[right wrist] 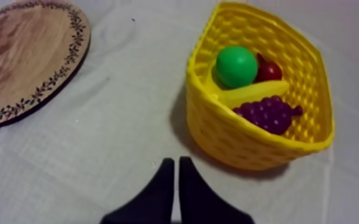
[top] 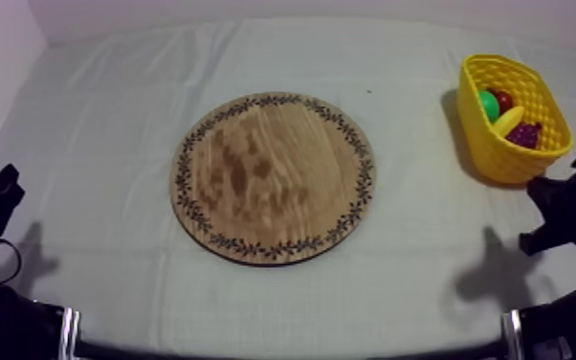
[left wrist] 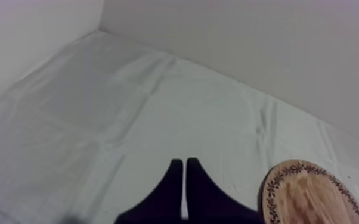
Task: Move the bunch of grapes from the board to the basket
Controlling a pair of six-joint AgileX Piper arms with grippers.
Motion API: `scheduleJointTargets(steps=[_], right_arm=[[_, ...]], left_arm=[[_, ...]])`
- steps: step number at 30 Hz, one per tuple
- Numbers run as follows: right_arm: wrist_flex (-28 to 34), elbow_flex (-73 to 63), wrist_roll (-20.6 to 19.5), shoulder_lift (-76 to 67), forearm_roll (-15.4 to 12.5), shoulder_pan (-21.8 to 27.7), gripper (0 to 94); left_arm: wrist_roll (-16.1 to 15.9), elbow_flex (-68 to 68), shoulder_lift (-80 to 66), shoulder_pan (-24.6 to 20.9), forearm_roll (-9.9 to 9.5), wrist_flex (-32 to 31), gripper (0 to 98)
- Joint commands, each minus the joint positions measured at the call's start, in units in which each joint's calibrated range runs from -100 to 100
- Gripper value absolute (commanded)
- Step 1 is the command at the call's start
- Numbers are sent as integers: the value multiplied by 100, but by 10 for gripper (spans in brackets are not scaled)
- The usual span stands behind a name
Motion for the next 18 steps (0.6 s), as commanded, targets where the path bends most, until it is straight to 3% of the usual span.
scheduleJointTargets(steps=[1,7,13,18], right_arm=[[165,52,-892,-751,1,-144,3],[217,95,-750,-1340,7,-409,3],[222,101,-411,-1409,8,-339,3],[222,101,-361,-1417,8,-315,3]], left_arm=[[-2,-4,1,2,-2,2,0],[0,-4,1,2,-2,2,0],[-2,-4,1,2,-2,2,0],[-2,-4,1,2,-2,2,0]])
